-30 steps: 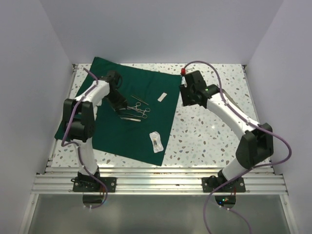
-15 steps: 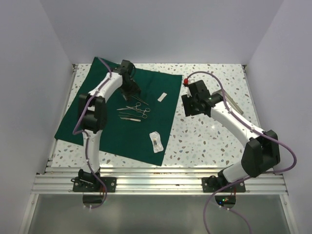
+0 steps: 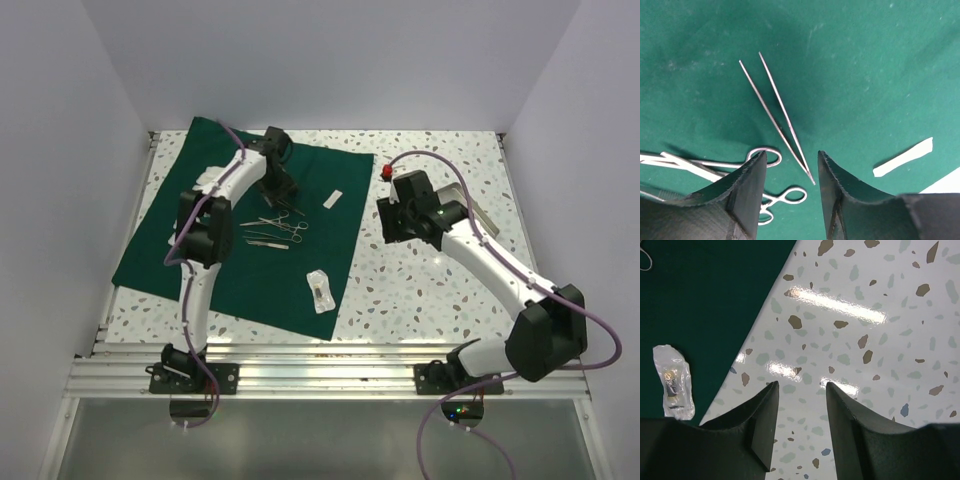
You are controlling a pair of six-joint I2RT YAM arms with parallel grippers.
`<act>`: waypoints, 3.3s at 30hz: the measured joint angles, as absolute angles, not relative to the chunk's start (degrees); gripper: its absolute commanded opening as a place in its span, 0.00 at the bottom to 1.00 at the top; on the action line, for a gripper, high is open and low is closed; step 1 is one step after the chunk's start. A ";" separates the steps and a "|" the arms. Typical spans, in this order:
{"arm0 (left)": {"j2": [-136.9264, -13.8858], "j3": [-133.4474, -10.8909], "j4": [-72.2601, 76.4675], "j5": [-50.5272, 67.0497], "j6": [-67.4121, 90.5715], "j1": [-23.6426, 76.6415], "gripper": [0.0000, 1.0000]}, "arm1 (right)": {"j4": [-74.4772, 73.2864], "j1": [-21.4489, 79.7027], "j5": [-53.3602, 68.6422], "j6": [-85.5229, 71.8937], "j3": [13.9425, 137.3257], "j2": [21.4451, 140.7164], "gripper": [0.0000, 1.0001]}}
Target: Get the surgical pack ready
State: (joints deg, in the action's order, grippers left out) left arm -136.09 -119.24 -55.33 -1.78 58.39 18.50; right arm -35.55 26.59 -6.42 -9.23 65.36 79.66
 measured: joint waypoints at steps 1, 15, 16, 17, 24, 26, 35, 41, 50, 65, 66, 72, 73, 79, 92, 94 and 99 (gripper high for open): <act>-136.46 -119.68 -55.40 -1.85 58.63 18.50 0.47 | -35.53 26.59 -6.42 -9.17 64.99 79.42 0.47; -139.76 -122.98 -55.77 -2.98 59.44 18.52 0.20 | -35.00 26.57 -6.50 -8.08 62.19 77.34 0.47; -139.83 -123.02 -55.77 -3.01 59.42 18.52 0.17 | -34.98 26.57 -6.50 -7.94 62.19 77.34 0.47; -139.90 -123.02 -55.77 -3.01 59.27 18.52 0.14 | -35.00 26.57 -6.48 -7.86 62.19 77.34 0.46; -139.35 -122.30 -54.48 -2.24 55.72 18.55 0.00 | -34.92 26.57 -4.12 -7.25 63.26 78.91 0.48; -137.38 -119.13 -51.96 -0.36 51.92 18.59 0.00 | -35.14 26.55 -1.67 -7.31 65.36 80.60 0.49; -110.61 -88.64 -29.65 20.62 34.22 18.79 0.00 | -30.50 26.44 8.67 -15.66 73.47 89.23 0.57; -100.22 -76.14 -16.08 38.09 31.86 19.25 0.00 | -22.20 26.09 15.05 -29.12 74.24 94.52 0.66; -100.22 -69.82 -10.41 48.14 32.45 21.23 0.00 | -10.15 26.24 19.35 -41.67 70.43 95.29 0.62; -100.40 -69.82 -5.76 51.44 33.82 21.96 0.27 | -5.85 28.40 22.06 -45.76 69.14 95.50 0.00; -100.49 -69.84 -5.82 51.33 33.74 21.96 0.33 | -5.76 28.40 22.17 -45.89 69.12 95.50 0.00; -100.66 -71.07 -7.42 49.10 32.18 21.23 0.53 | -11.94 28.36 18.02 -38.54 70.65 95.88 0.00; -100.68 -71.07 -7.66 48.73 31.88 20.69 0.54 | -14.31 28.34 15.94 -36.40 71.88 96.20 0.00; -100.68 -70.35 -12.60 42.63 29.34 12.93 0.45 | -27.53 26.48 -12.73 -13.50 85.27 102.13 0.00; -100.71 -70.06 -25.58 31.14 22.65 10.98 0.47 | -17.34 4.56 -36.56 22.96 75.94 107.00 0.00; -100.71 -70.04 -26.02 30.61 22.17 10.98 0.47 | -15.84 4.84 -36.21 25.54 75.29 107.98 0.00; -100.55 -68.40 -26.20 29.63 21.65 10.98 0.55 | -13.17 4.60 -33.63 27.62 75.07 109.97 0.00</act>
State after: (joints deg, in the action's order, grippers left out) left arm -100.55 -68.40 -26.20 29.63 21.65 10.98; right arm -13.17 4.60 -33.63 27.62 75.07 109.97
